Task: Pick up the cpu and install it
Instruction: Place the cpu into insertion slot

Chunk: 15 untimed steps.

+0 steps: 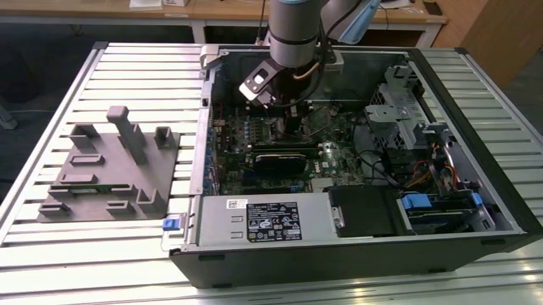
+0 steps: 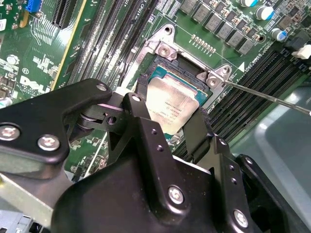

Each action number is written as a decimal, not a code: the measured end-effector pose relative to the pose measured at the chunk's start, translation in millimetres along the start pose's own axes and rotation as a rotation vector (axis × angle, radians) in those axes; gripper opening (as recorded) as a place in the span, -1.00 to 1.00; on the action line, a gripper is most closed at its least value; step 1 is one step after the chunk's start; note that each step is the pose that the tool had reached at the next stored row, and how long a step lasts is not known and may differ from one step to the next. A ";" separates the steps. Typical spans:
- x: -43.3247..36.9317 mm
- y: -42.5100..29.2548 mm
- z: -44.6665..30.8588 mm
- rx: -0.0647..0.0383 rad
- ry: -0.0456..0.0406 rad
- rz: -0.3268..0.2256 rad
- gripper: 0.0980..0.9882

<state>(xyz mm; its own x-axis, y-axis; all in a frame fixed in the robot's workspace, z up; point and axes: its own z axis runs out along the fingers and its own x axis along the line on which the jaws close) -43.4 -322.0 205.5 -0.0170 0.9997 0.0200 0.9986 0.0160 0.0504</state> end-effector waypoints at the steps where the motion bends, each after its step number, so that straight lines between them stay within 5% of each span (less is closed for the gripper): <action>1: 0.0 0.0 0.5 0.000 0.0000 0.000 0.00; 15: -0.1 -0.4 7.7 0.000 -0.0001 0.005 0.00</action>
<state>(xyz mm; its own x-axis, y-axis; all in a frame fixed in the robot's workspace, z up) -43.4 -322.0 197.8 -0.0122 0.9997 0.0201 0.9987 0.0112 0.0505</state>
